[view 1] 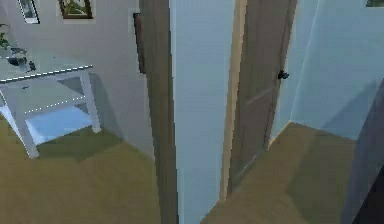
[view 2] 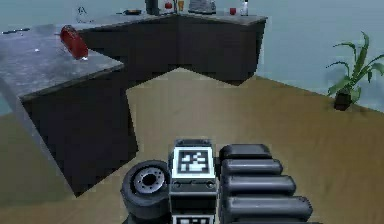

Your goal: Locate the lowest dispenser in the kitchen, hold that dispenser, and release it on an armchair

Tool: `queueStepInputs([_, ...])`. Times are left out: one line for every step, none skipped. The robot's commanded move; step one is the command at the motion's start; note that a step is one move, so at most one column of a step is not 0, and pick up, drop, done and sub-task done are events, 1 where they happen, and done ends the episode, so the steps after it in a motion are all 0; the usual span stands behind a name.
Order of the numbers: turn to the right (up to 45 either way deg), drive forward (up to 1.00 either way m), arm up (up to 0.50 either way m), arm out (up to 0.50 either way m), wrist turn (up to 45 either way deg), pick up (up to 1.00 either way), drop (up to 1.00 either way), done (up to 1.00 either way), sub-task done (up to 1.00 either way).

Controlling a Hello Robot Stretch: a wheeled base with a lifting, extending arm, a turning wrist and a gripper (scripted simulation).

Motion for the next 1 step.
queueStepInputs([-45.0, 0.00, 0.00, 0.00, 0.0, 0.00, 0.00, 0.00, 0.00])
